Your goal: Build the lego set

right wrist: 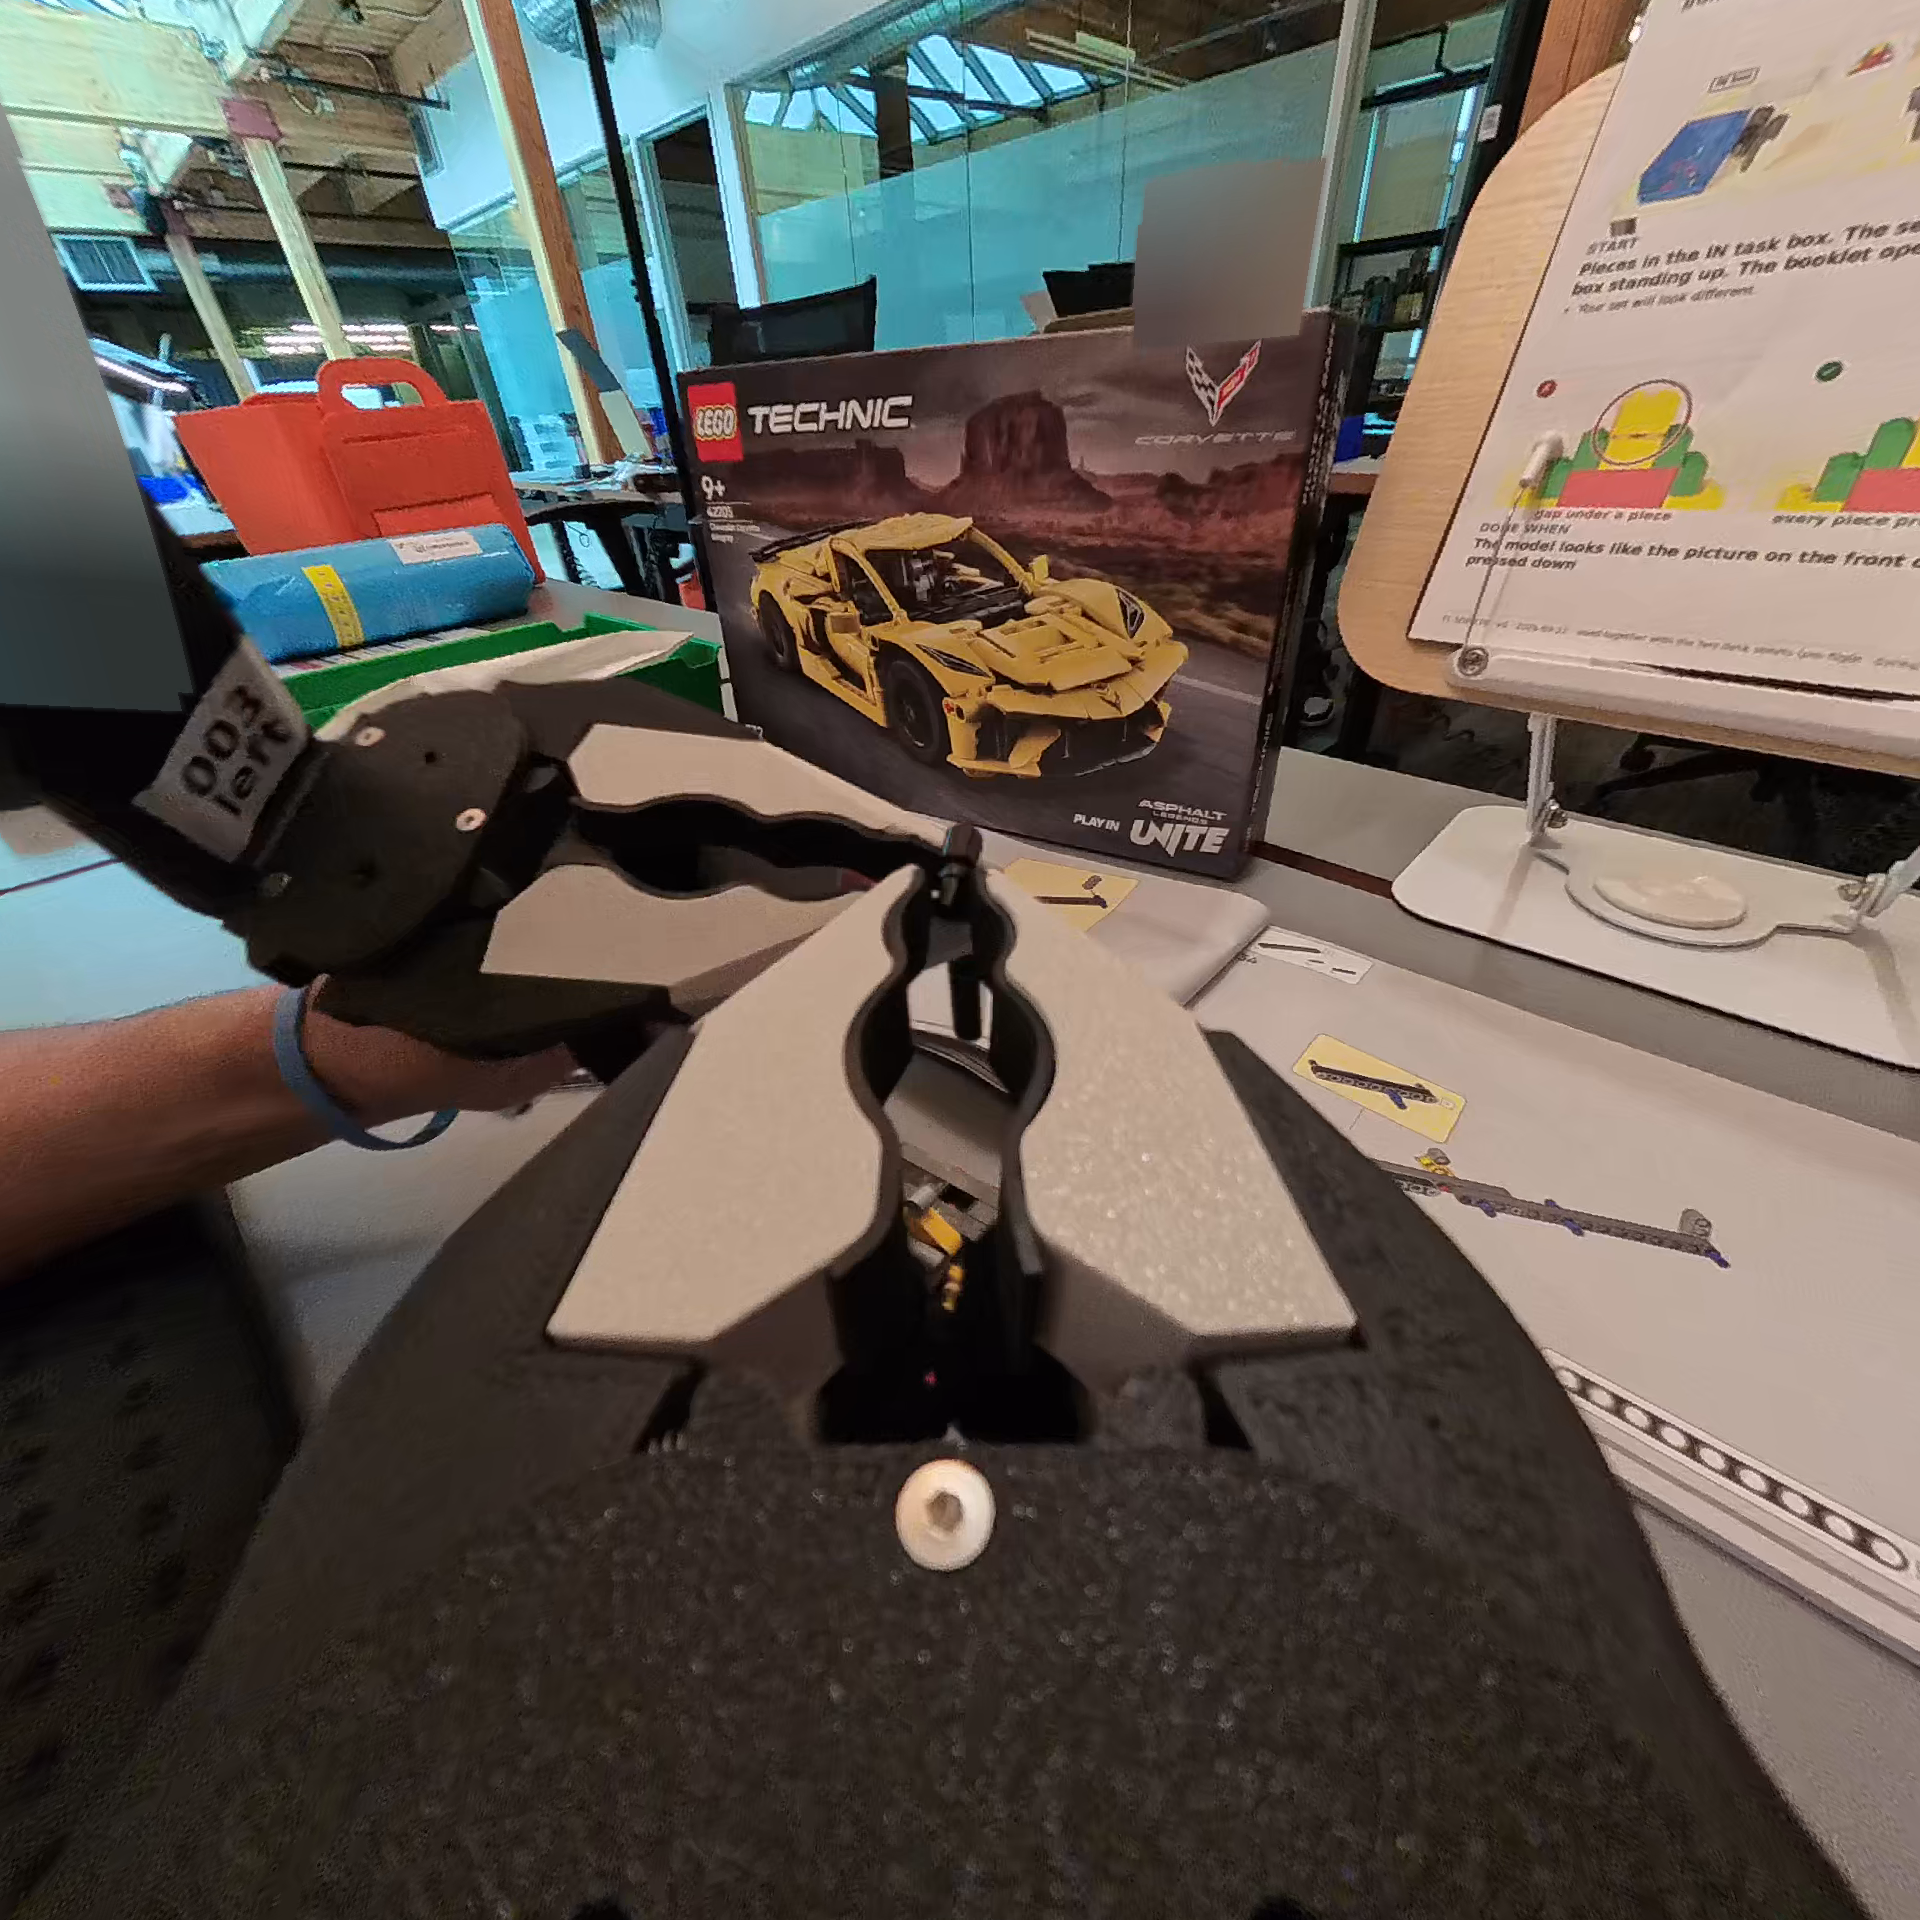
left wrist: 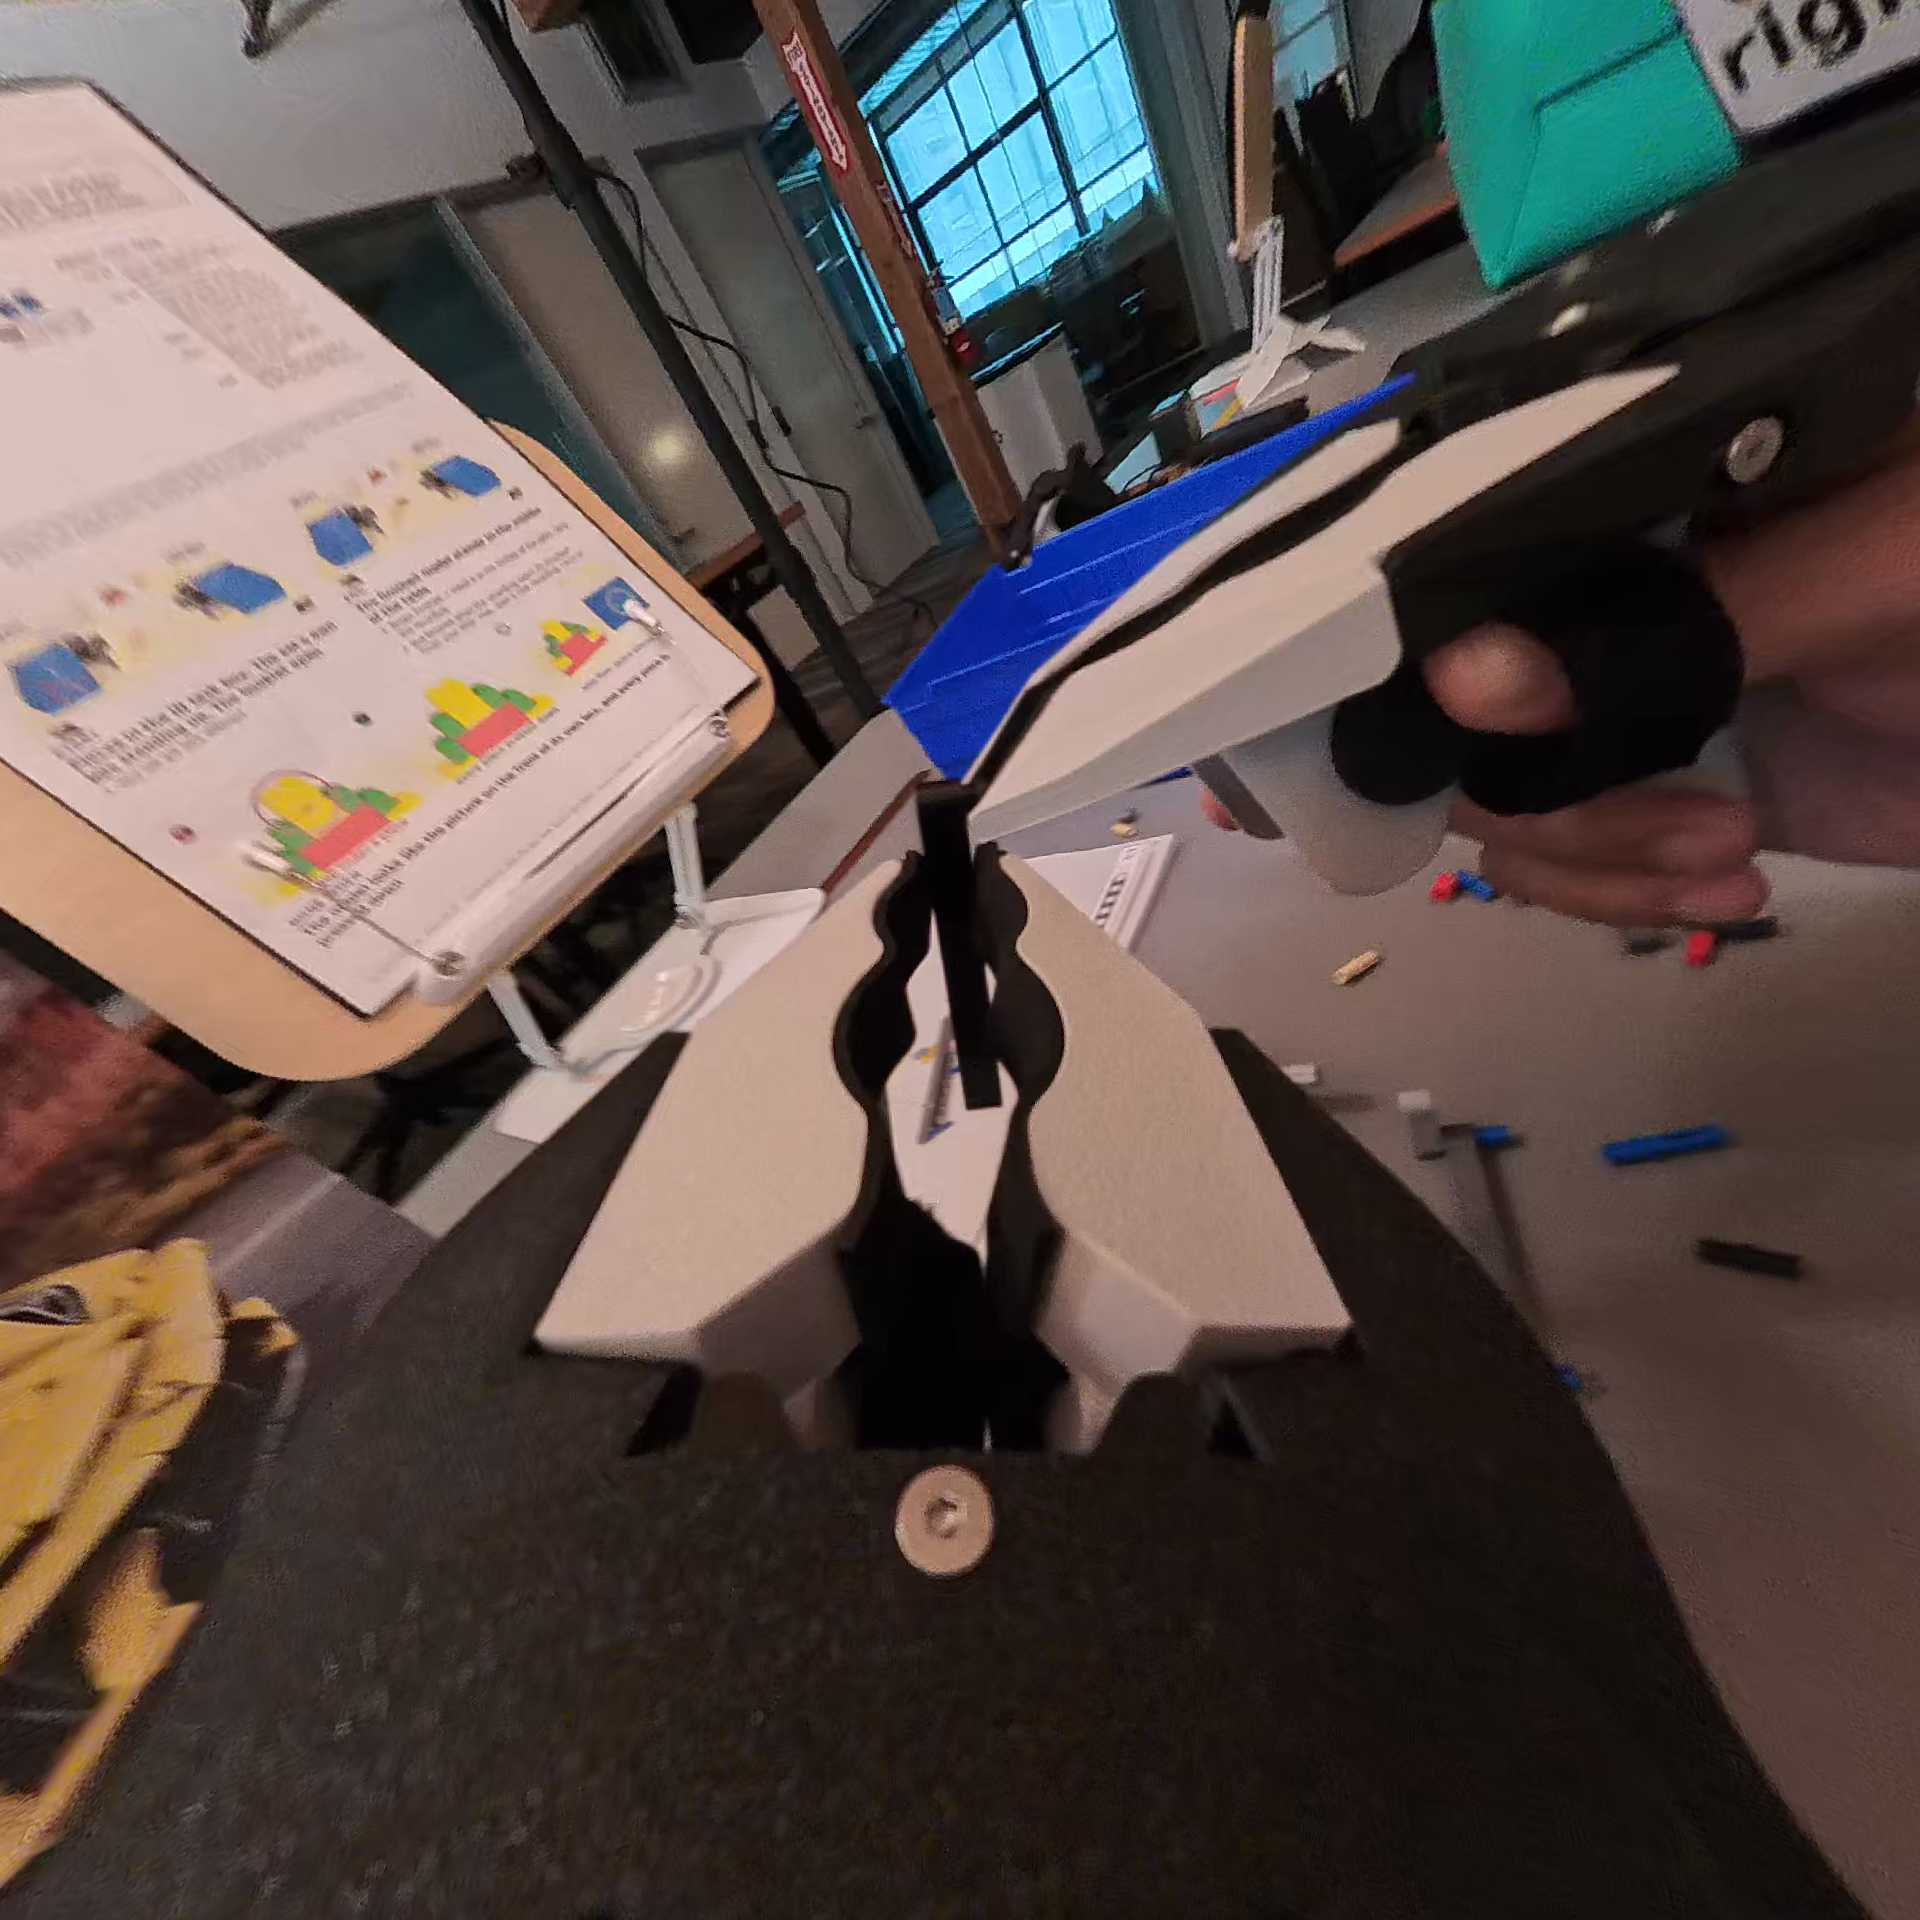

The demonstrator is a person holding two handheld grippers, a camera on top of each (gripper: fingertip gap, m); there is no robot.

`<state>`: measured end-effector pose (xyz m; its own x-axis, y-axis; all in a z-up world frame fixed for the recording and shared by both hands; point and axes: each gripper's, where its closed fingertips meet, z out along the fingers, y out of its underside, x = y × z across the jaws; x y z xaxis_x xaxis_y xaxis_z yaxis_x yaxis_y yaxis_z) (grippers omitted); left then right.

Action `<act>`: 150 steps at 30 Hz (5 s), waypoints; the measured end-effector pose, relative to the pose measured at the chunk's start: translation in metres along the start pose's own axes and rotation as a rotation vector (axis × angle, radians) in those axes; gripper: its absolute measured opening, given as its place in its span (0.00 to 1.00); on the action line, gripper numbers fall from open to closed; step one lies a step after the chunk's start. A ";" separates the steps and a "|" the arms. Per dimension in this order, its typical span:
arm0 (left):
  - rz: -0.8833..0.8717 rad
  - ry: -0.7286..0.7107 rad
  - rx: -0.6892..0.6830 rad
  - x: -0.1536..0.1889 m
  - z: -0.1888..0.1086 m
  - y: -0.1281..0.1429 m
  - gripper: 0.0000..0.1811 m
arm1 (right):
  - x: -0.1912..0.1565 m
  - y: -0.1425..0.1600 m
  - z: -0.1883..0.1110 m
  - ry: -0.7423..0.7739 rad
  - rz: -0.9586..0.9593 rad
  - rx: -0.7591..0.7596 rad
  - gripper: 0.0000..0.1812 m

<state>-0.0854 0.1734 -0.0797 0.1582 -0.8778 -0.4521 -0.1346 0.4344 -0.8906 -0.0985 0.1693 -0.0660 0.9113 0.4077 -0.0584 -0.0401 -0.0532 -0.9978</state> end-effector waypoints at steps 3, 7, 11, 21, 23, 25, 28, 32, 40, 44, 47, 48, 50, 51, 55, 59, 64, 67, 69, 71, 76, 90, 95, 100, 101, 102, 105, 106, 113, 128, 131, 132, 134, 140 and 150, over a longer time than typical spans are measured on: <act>-0.166 0.088 0.029 0.004 0.000 -0.002 0.04 | -0.005 -0.005 -0.004 -0.107 0.030 0.022 0.12; -0.337 0.314 0.117 0.023 -0.009 -0.018 0.04 | -0.018 -0.019 -0.017 -0.362 0.063 0.088 0.17; -0.418 0.451 0.175 0.037 -0.017 -0.029 0.04 | -0.034 -0.017 -0.024 -0.590 0.129 0.007 0.19; -0.406 0.486 0.196 0.044 -0.020 -0.034 0.04 | -0.039 -0.012 -0.027 -0.668 0.114 0.049 0.10; -0.354 0.465 0.190 0.045 -0.021 -0.033 0.04 | -0.038 -0.010 -0.026 -0.673 0.112 0.060 0.08; -0.315 0.440 0.176 0.044 -0.020 -0.031 0.04 | -0.038 -0.010 -0.025 -0.667 0.093 0.087 0.08; -0.341 0.432 0.162 0.041 -0.017 -0.027 0.04 | -0.034 -0.009 -0.022 -0.678 0.192 0.082 0.08; -0.489 0.411 0.141 0.026 -0.010 -0.017 0.04 | -0.025 -0.012 -0.019 -0.673 0.314 0.119 0.20; -0.776 0.416 0.225 0.005 -0.011 -0.021 0.03 | -0.026 0.027 -0.001 -0.560 0.290 0.002 0.21; -0.818 0.428 0.250 0.001 -0.012 -0.023 0.03 | -0.020 0.023 -0.001 -0.531 0.268 0.022 0.06; -0.823 0.465 0.248 -0.001 -0.017 -0.023 0.03 | -0.006 0.012 -0.009 -0.525 0.327 0.081 0.04; -0.829 0.488 0.235 0.001 -0.017 -0.022 0.04 | -0.005 0.012 -0.011 -0.540 0.346 0.069 0.04; -0.839 0.519 0.232 0.004 -0.018 -0.021 0.04 | -0.005 0.011 -0.014 -0.555 0.366 0.060 0.03; -0.849 0.549 0.233 0.005 -0.020 -0.022 0.04 | -0.006 0.009 -0.017 -0.575 0.381 0.068 0.03; -0.834 0.604 0.173 0.008 -0.023 -0.013 0.04 | -0.009 0.018 -0.015 -0.586 0.388 -0.001 0.03; -0.594 0.472 0.020 -0.003 -0.022 0.013 0.24 | -0.002 0.025 -0.013 -0.582 0.490 -0.052 0.03; -0.563 0.550 -0.067 0.005 -0.033 0.021 0.24 | -0.008 0.048 -0.009 -0.516 0.272 -0.176 0.03; -0.532 0.578 -0.113 0.011 -0.036 0.030 0.20 | -0.016 0.067 -0.007 -0.501 0.132 -0.266 0.03; -0.482 0.604 -0.156 0.020 -0.038 0.034 0.20 | -0.022 0.076 -0.006 -0.514 0.087 -0.311 0.03; -0.402 0.642 -0.236 0.035 -0.041 0.043 0.19 | -0.026 0.086 -0.006 -0.513 0.014 -0.353 0.03; -0.155 0.630 -0.430 0.061 -0.042 0.067 0.17 | -0.039 0.095 -0.008 -0.548 -0.083 -0.389 0.03; -0.817 0.447 -0.001 0.007 -0.003 0.014 0.04 | 0.018 0.008 -0.009 -0.368 0.258 0.105 0.12; -1.115 0.443 0.274 -0.016 -0.007 -0.014 0.04 | -0.008 0.036 0.009 -0.451 0.374 -0.047 0.20; -1.276 0.523 0.384 -0.015 -0.008 -0.022 0.04 | -0.025 0.016 0.018 -0.534 0.493 0.037 0.18; -1.312 0.559 0.400 -0.013 -0.009 -0.025 0.04 | -0.026 0.015 0.019 -0.545 0.516 0.042 0.17; -1.335 0.577 0.409 -0.012 -0.008 -0.026 0.04 | -0.026 0.014 0.019 -0.550 0.533 0.046 0.16; -1.309 0.570 0.388 -0.004 -0.004 -0.025 0.04 | -0.026 0.007 0.014 -0.580 0.554 0.089 0.10; -1.295 0.577 0.386 -0.001 -0.004 -0.026 0.04 | -0.025 0.008 0.014 -0.576 0.552 0.083 0.06; -1.166 0.533 0.306 0.000 -0.005 -0.022 0.04 | -0.024 0.019 0.008 -0.621 0.608 -0.013 0.03; -1.150 0.501 0.350 -0.009 -0.010 -0.030 0.04 | -0.037 0.021 0.006 -0.714 0.683 -0.055 0.03; -1.098 0.493 0.335 -0.007 -0.011 -0.031 0.04 | -0.039 0.020 0.005 -0.718 0.673 -0.050 0.03; -1.084 0.493 0.333 -0.007 -0.012 -0.032 0.04 | -0.040 0.019 0.005 -0.720 0.666 -0.043 0.03; -1.052 0.491 0.323 -0.006 -0.013 -0.033 0.04 | -0.041 0.018 0.006 -0.721 0.659 -0.038 0.03; -1.015 0.493 0.295 -0.005 -0.014 -0.032 0.04 | -0.041 0.019 0.005 -0.723 0.670 -0.043 0.04; -0.743 0.115 0.042 -0.058 -0.013 0.029 0.04 | 0.026 0.020 -0.032 -0.299 0.176 -0.139 0.29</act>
<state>-0.1116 0.2344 -0.0783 0.0898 -0.9573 0.2748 0.0057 -0.2754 -0.9613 -0.0627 0.1491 -0.0869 0.7347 0.6283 -0.2559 -0.1109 -0.2608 -0.9590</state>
